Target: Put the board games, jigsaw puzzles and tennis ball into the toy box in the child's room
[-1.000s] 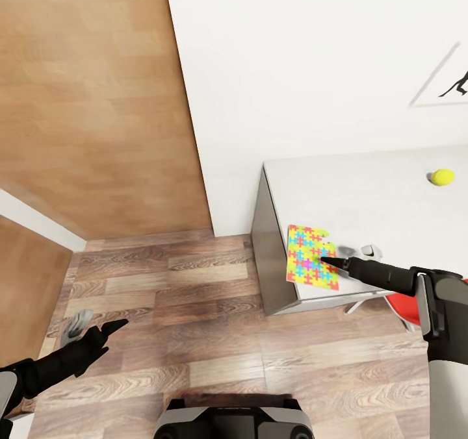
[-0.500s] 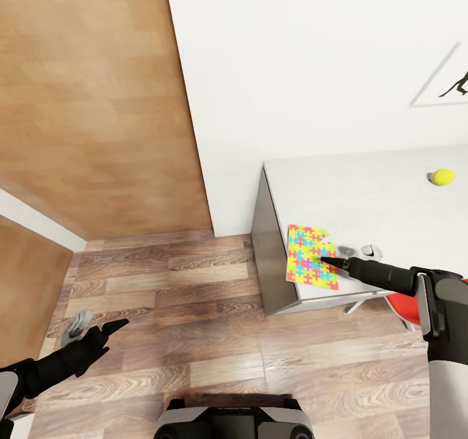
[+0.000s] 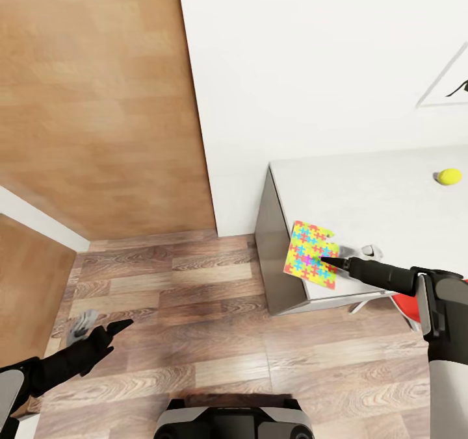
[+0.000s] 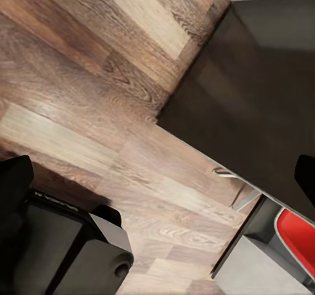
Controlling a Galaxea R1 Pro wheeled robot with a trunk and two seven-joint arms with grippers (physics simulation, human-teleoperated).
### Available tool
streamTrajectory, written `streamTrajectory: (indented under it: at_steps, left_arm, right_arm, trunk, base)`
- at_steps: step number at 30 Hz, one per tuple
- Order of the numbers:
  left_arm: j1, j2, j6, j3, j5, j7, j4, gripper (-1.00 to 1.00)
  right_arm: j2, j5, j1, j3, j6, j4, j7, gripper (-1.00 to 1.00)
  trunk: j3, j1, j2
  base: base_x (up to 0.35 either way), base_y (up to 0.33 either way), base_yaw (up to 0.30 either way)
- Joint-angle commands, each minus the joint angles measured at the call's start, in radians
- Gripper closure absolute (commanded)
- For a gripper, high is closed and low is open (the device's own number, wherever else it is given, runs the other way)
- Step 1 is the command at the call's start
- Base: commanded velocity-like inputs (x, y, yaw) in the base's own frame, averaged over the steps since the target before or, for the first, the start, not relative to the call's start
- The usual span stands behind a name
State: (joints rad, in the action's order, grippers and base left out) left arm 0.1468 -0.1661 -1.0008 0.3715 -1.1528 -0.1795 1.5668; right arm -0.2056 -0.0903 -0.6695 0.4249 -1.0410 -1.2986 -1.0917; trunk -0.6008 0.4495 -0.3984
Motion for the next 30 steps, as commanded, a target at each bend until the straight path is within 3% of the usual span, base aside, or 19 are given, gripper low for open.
streamTrajectory:
  at_steps: [1, 30]
  left_arm:
    - [0.001, 0.000, -0.004, -0.001, -0.010, -0.010, 0.001, -1.00]
    - [0.003, -0.001, 0.010, -0.018, -0.010, -0.009, -0.001, -1.00]
  right_arm:
    - [0.000, -0.009, -0.001, 0.002, -0.006, -0.001, -0.010, -1.00]
    - [0.001, -0.009, -0.001, 0.002, -0.006, -0.001, -0.010, -1.00]
  trunk:
    - [-0.001, 0.001, -0.002]
    - [-0.001, 0.001, -0.002]
  base:
    - [0.000, 0.019, 0.000]
    - [0.000, 0.037, 0.000]
